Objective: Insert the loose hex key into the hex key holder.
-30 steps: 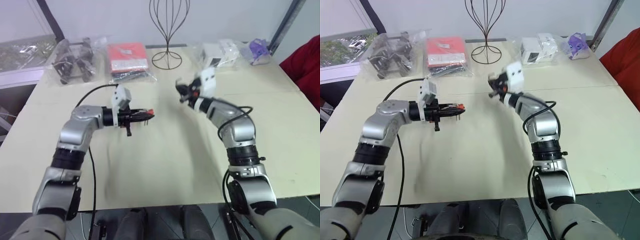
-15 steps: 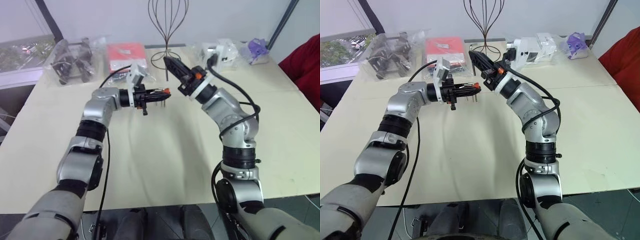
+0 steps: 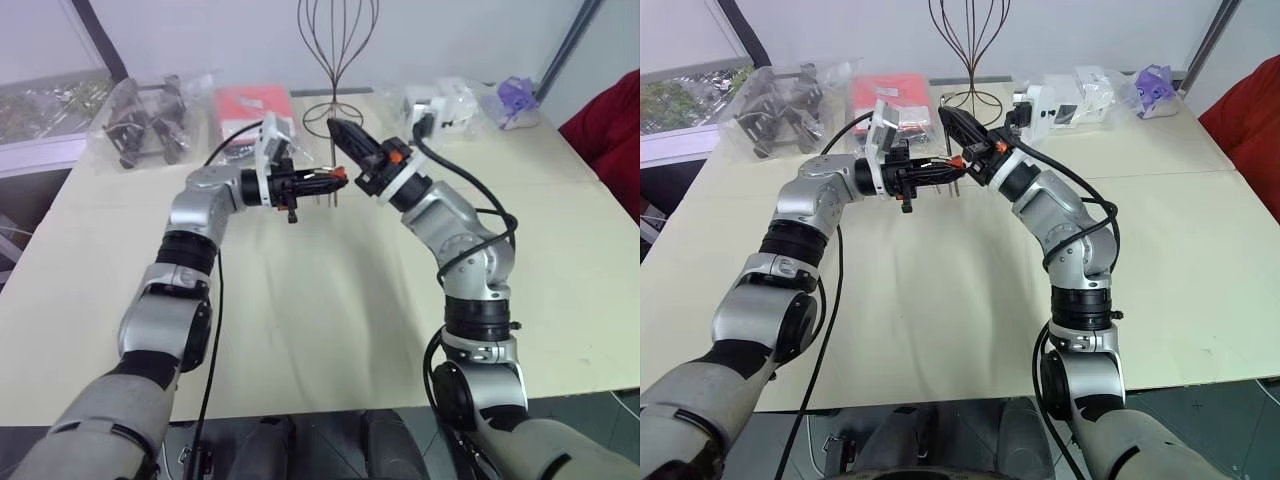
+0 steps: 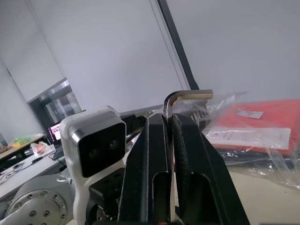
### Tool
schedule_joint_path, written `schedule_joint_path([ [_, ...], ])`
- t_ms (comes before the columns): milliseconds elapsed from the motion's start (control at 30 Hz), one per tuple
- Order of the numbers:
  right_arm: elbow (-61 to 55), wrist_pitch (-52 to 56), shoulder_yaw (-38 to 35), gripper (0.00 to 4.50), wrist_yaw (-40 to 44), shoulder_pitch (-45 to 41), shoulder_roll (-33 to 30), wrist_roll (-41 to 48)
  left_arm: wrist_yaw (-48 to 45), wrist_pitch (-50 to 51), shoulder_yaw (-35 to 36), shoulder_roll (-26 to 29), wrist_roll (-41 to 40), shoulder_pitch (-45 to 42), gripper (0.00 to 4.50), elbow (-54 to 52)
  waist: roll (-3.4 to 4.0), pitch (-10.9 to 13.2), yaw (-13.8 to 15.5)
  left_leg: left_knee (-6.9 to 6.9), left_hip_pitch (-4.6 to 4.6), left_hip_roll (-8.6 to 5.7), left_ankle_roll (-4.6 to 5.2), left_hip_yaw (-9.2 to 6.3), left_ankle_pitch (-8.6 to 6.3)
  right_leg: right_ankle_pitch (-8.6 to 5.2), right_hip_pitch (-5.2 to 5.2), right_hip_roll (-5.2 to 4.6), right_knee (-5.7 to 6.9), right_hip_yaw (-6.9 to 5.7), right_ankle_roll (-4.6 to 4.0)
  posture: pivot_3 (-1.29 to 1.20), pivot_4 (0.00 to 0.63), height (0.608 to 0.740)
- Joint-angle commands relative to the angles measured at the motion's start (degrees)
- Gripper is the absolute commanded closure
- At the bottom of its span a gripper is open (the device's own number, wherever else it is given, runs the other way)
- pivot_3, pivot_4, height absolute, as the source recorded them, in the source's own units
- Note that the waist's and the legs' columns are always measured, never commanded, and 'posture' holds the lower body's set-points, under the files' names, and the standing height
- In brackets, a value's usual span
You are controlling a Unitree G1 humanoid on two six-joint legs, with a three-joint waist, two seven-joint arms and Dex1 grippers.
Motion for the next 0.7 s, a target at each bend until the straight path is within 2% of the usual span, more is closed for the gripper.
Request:
schedule_joint_path([
  [33,-0.5,-1.7,-0.3,4.46,0.4,-0.9,-0.3,0.8,-0.1,0.9,1.9,0.8,-1.4,-0.4,4.5,-3.1,0.0,0.0,0.0,0.0,0.0,0.0,0.0,0.0,0.0,0.0,-0.01,0.0,0.0,0.0,0.0,0.0,0.15,0.74],
  [500,1.1,-3.5,0.7,4.46,1.1,0.5,-1.0,-0.2,0.9,4.0,4.2,0.8,-3.1,-1.3,4.5,-3.8,0.0,0.0,0.0,0.0,0.0,0.0,0.0,0.0,0.0,0.0,-0.01,0.0,0.0,0.0,0.0,0.0,0.15,0.74],
  [700,1.0,-3.2,2.9,4.46,3.9,2.1,-2.9,-0.8,0.6,4.1,4.0,0.8,-2.8,-1.2,4.5,-4.1,0.0,0.0,0.0,0.0,-0.01,0.0,0.0,0.0,0.0,0.0,-0.01,0.0,0.0,0.0,0.0,0.0,0.15,0.74],
])
